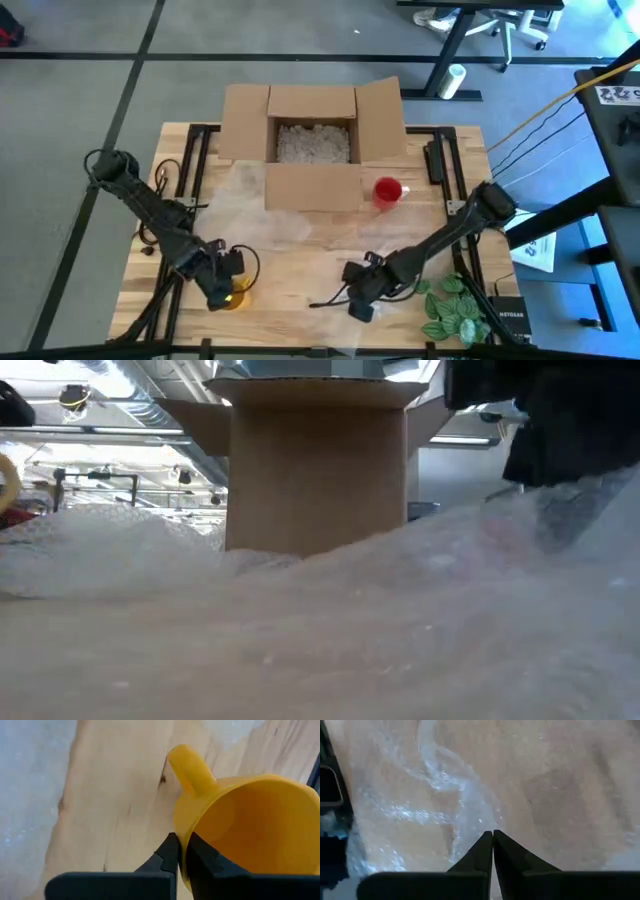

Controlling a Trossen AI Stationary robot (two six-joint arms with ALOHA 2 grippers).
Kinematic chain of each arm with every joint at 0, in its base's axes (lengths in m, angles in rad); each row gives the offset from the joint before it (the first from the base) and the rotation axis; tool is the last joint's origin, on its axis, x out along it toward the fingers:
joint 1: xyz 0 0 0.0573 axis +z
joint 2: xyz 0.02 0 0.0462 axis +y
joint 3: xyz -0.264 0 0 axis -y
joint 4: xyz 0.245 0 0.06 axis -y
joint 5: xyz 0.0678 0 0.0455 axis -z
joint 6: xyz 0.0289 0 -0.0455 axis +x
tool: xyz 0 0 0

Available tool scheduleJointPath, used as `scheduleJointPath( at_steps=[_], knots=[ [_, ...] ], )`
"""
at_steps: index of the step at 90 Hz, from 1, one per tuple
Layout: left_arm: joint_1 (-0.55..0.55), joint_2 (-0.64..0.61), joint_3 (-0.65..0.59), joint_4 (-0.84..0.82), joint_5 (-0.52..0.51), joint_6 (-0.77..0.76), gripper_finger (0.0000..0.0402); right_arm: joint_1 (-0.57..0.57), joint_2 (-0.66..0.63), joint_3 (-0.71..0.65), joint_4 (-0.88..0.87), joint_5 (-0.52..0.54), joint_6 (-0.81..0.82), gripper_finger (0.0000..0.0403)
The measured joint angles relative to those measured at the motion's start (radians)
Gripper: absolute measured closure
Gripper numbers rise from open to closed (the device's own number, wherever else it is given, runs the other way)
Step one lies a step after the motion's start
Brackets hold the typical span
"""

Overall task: Wrap mug
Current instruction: Wrap the yellow mug using the bubble wrap

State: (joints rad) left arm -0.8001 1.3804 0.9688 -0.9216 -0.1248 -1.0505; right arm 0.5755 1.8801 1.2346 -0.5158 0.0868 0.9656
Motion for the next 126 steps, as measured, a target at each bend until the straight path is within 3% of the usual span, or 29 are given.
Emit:
scheduleJointPath(
  at_steps=[32, 47, 62, 71, 81, 97, 109, 126],
  knots=[
    [-0.062, -0.034, 0.0, -0.097, -0.092, -0.103, 0.0401, -0.096, 0.109, 0.0, 0.425, 0.109, 0.054, 0.0403],
    [-0.099, -0.084, 0.0, -0.136, -0.108, -0.151, 0.0401, -0.142, 0.149, 0.001, 0.564, 0.235, 0.122, 0.0403],
    [-0.138, -0.154, 0.006, -0.133, -0.191, -0.179, 0.0401, -0.16, 0.171, 0.001, 0.529, 0.341, 0.241, 0.0403],
    [-0.151, -0.179, 0.021, -0.114, -0.257, -0.163, 0.0401, -0.158, 0.169, 0.001, 0.527, 0.339, 0.235, 0.0403],
    [-0.14, -0.183, 0.024, 0.034, -0.31, -0.066, 0.0401, -0.157, 0.168, 0.003, 0.519, 0.312, 0.218, 0.0403],
    [-0.083, -0.138, 0.024, 0.266, -0.33, 0.134, 0.0401, -0.157, 0.166, 0.019, 0.514, 0.287, 0.196, 0.0403],
    [-0.024, -0.072, 0.024, 0.326, -0.337, 0.2, 0.0401, -0.156, 0.165, 0.037, 0.477, 0.287, 0.158, 0.0403],
    [0.028, 0.024, 0.024, 0.387, -0.295, 0.246, 0.0401, -0.148, 0.154, 0.083, 0.294, 0.312, 0.155, 0.0403]
  ],
)
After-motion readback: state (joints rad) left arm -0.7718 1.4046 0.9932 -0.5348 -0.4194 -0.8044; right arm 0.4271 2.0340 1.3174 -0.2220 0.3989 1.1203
